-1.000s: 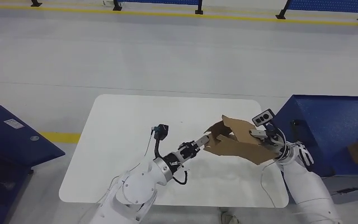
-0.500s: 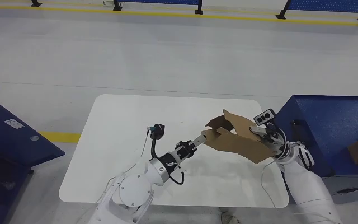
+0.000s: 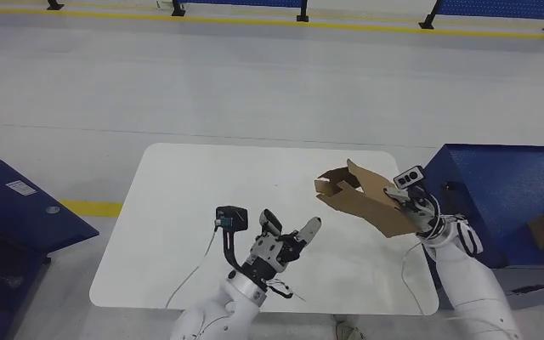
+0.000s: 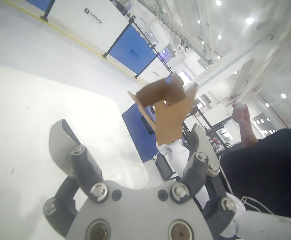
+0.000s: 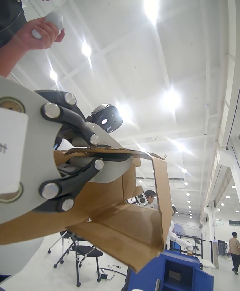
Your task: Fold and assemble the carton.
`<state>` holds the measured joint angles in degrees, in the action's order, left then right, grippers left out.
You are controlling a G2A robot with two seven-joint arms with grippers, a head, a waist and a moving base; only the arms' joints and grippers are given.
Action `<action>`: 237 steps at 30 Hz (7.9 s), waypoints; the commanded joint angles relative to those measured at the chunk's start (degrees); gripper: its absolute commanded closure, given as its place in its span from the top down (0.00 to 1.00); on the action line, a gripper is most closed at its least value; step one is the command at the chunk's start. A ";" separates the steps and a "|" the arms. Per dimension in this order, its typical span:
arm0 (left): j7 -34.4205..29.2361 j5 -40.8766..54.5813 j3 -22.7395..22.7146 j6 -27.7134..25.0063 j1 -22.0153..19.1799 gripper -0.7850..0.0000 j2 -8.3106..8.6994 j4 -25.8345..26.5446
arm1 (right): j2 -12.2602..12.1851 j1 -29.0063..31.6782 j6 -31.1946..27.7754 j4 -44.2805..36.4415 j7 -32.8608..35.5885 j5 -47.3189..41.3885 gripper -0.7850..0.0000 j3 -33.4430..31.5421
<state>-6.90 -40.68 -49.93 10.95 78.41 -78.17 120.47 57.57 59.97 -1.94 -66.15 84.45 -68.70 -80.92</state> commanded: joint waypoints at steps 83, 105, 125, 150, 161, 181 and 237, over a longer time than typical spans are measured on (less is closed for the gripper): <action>-2.23 13.64 -3.59 -12.02 0.83 1.00 -4.45 4.00 | 4.30 -6.24 28.36 12.98 -6.60 -22.71 0.00 8.23; -9.65 21.16 -5.12 12.41 -4.69 1.00 -5.38 -2.01 | 4.74 -2.37 -1.30 3.93 -9.40 -11.81 0.00 4.64; -6.73 55.50 -8.04 28.81 -12.57 1.00 -8.63 -9.06 | 5.32 0.35 -15.89 -2.31 -6.26 -1.63 0.00 2.44; -5.08 53.39 -6.30 31.46 -15.24 1.00 -8.70 -10.24 | 6.33 0.42 -9.35 -1.34 -6.43 -4.64 0.00 0.90; -4.93 53.30 -6.38 31.22 -15.10 1.00 -8.69 -10.27 | 6.34 1.32 -6.50 -3.05 -8.22 -5.34 0.00 0.73; -1.04 49.14 -7.57 31.88 -14.69 1.00 -8.35 -10.92 | 7.78 0.08 4.14 0.64 -6.29 -9.30 0.00 2.77; 2.26 46.58 -2.96 31.34 -12.56 1.00 -9.31 -9.32 | 8.93 0.26 0.57 1.66 -6.84 0.09 0.00 1.04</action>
<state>-4.71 5.76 -53.36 41.55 66.43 -87.34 111.87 66.48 60.19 -1.23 -64.40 77.63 -68.86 -79.94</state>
